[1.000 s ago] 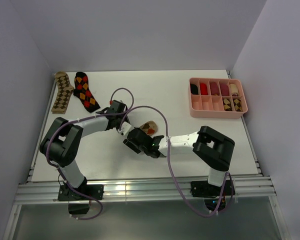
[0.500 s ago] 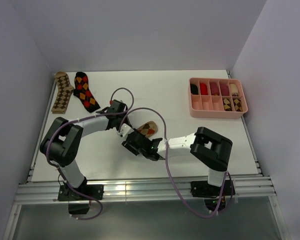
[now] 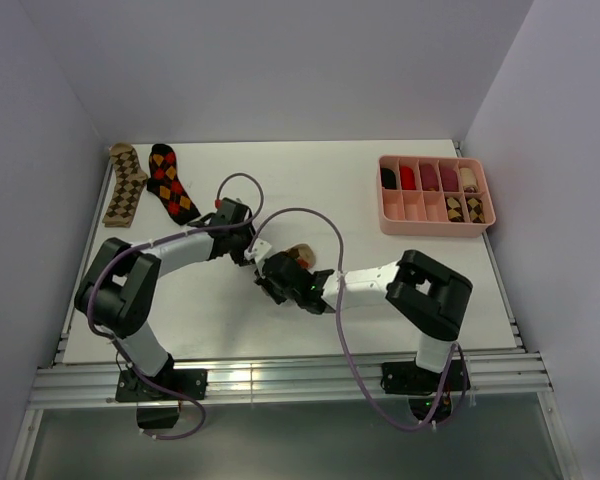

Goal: Roll the socks
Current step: Roll the sock at the center of the board.

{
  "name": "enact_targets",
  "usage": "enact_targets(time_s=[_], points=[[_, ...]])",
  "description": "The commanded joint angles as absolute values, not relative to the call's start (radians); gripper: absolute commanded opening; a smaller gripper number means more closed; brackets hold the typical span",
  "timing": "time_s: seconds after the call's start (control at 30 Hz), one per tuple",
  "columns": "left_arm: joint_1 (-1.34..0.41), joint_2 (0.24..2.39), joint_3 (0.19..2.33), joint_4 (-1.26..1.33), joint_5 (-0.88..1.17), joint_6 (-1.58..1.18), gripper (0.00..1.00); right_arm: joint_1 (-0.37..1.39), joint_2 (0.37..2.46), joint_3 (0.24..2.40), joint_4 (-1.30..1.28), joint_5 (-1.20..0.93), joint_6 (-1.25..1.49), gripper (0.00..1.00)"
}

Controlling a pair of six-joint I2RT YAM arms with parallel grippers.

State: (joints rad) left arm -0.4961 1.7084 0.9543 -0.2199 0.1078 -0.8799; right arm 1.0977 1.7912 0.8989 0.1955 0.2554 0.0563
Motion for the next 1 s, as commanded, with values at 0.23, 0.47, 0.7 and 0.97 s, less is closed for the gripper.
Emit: enact_targets(time_s=[0.23,0.47,0.7,0.97], points=[[-0.453,1.525,0.901,-0.190,0.072,-0.985,0.55,0.829,1.739,0.779,0.244,-0.471,0.264,0.00],[-0.453,1.493,0.825,-0.138,0.130,-1.049,0.57,0.651,1.859,0.749,0.465,-0.873,0.460,0.00],[-0.480,1.549,0.792,-0.091,0.179,-1.085,0.55,0.571,1.959,0.784,0.574,-1.017,0.580,0.00],[-0.494,1.600,0.828,-0.089,0.175,-1.081,0.56,0.563,1.988,0.854,0.443,-1.003,0.520,0.00]])
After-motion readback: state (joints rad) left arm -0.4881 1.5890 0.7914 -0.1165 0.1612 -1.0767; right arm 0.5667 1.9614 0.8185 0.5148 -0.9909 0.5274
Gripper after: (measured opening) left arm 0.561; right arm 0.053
